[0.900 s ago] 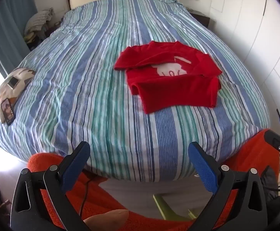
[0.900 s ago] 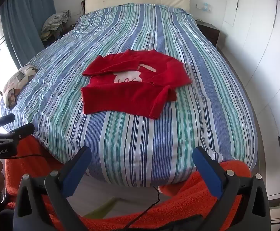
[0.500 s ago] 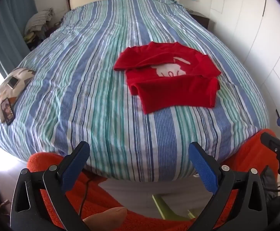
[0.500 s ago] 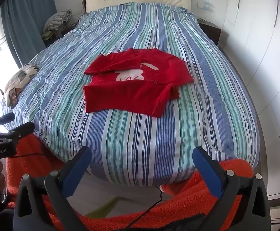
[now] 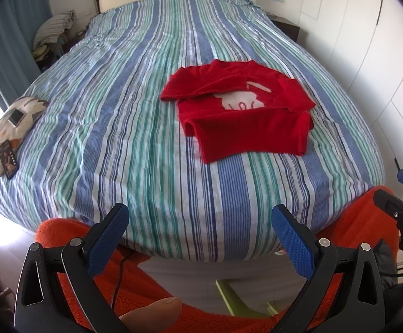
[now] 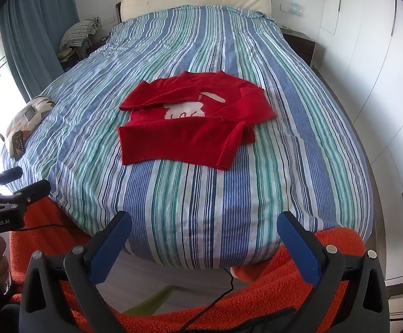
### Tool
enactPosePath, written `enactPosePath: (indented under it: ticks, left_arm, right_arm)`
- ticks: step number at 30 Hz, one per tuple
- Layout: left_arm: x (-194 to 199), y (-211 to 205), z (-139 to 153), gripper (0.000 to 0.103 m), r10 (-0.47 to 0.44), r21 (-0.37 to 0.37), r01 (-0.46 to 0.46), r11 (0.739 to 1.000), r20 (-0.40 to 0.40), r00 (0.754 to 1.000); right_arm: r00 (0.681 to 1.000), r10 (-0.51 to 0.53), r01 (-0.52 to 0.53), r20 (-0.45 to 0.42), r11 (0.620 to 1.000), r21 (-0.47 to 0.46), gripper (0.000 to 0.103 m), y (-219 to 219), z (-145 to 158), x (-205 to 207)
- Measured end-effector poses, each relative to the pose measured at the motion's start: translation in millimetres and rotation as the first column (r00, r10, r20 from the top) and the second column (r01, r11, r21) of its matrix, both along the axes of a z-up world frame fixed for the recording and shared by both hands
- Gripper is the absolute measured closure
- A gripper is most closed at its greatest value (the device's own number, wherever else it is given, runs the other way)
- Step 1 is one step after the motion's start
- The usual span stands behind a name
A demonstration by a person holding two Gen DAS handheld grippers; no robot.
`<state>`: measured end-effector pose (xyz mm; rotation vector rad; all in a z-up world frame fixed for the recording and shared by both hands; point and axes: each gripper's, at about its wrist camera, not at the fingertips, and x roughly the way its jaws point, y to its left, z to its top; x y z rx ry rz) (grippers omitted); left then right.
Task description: Fold small clothes
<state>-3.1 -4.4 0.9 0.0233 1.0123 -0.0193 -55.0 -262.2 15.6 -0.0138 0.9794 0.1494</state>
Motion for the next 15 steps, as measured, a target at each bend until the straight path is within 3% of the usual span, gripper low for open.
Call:
enactPosePath:
  ticks: [15]
  left_arm:
    - [1.2, -5.7, -8.2, 0.0, -0.019, 0.026, 0.02, 0.999, -0.015, 1.0]
  right_arm:
    - [1.0, -0.01, 0.009, -0.019, 1.0, -0.018, 0.0, 4.5, -6.4, 1.7]
